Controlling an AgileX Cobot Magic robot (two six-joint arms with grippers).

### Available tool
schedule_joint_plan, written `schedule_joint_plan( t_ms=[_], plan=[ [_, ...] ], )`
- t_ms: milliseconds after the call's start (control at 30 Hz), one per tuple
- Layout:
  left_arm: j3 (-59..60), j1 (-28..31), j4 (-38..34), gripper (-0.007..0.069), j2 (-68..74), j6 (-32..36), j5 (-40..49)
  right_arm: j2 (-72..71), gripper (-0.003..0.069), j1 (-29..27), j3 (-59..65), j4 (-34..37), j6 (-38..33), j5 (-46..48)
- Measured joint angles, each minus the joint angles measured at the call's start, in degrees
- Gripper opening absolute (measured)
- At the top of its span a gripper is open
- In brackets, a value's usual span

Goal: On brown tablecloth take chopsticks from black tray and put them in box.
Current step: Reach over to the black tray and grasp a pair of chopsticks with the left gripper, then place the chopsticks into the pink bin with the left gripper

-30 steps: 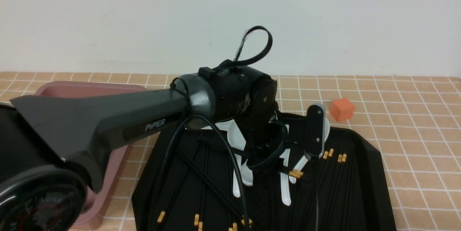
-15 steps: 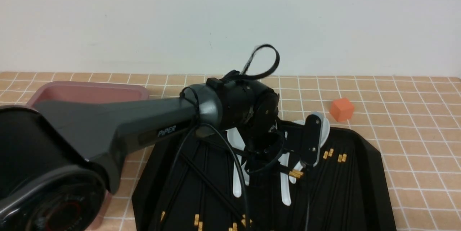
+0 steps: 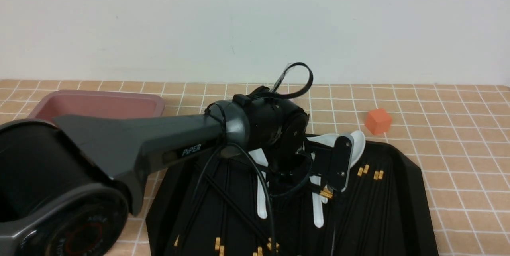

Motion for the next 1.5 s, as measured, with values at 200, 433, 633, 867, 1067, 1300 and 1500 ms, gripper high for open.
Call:
schedule_joint_plan(
  t_ms=[200, 433, 633, 867, 1067, 1300, 1500],
  plan=[
    [0.0, 0.0, 0.2, 0.0105, 0.0, 0.0, 0.0, 0.0, 0.0240, 0.0, 0.0, 0.0, 0.0, 0.0],
    [-0.2, 0.0, 0.3, 0.0106, -3.4, -0.1, 0.1, 0.0, 0.0240, 0.0, 0.0, 0.0, 0.0, 0.0],
    [-1.8, 0.0, 0.5, 0.0106, -11.7, -3.6, 1.1, 0.0, 0.0240, 0.0, 0.0, 0.0, 0.0, 0.0],
    [-5.2, 3.7, 5.0, 0.0106, -23.9, -27.2, 9.4, 0.0, 0.0240, 0.0, 0.0, 0.0, 0.0, 0.0],
    [-5.3, 16.9, 9.5, 0.0106, -29.7, -46.6, 23.2, 0.0, 0.0240, 0.0, 0.0, 0.0, 0.0, 0.0],
    [-3.6, 34.2, 3.2, 0.0106, -29.8, -58.8, 32.4, 0.0, 0.0240, 0.0, 0.0, 0.0, 0.0, 0.0],
    [1.2, 46.6, -8.2, 0.0106, -28.9, -60.5, 23.8, 0.0, 0.0240, 0.0, 0.0, 0.0, 0.0, 0.0]
  ],
)
